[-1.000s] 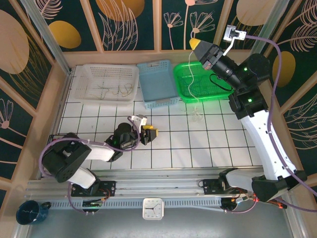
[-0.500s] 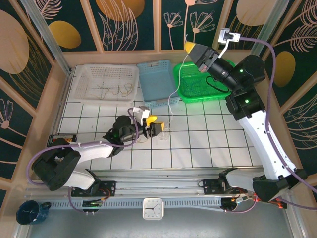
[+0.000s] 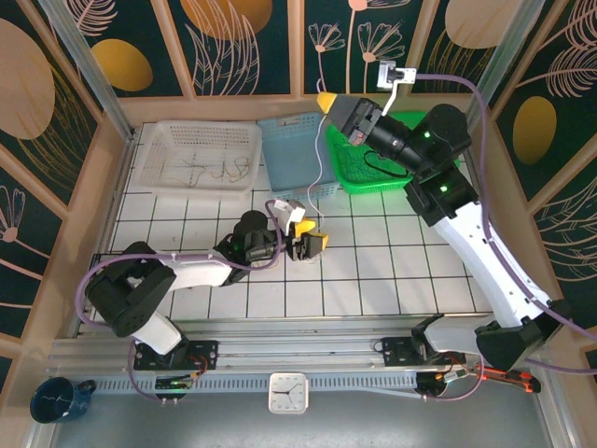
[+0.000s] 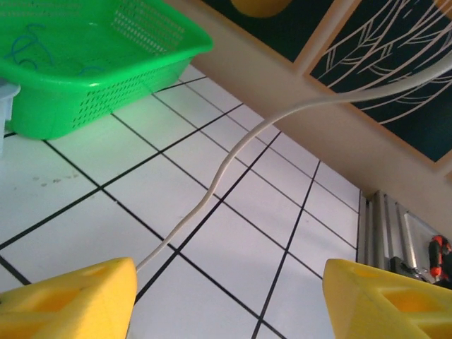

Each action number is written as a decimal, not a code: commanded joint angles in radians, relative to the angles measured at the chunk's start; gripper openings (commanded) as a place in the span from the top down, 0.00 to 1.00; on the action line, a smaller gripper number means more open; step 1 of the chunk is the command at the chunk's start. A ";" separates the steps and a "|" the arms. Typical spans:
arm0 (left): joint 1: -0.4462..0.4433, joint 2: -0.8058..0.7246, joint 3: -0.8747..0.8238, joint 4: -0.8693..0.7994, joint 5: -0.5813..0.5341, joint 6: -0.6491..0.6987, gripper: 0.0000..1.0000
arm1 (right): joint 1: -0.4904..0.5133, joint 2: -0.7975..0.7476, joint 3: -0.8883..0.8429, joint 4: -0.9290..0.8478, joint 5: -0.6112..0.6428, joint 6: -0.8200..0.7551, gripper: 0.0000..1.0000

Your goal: Untangle the cables

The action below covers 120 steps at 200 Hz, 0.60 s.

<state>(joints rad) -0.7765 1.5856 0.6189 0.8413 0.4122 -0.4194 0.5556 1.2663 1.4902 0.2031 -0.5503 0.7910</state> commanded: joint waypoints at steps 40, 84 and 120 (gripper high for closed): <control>-0.002 0.050 0.006 0.097 -0.076 0.018 0.32 | 0.050 -0.013 0.027 0.025 0.012 -0.015 1.00; -0.002 0.122 0.016 0.145 -0.079 0.020 0.52 | 0.061 -0.011 0.058 0.027 0.016 -0.018 1.00; -0.002 0.184 0.003 0.190 -0.080 0.004 0.67 | 0.059 0.027 0.182 -0.022 0.019 -0.051 1.00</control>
<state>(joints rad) -0.7765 1.7359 0.6189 0.9459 0.3313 -0.4156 0.6098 1.2804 1.5688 0.1761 -0.5430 0.7815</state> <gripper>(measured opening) 0.341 0.052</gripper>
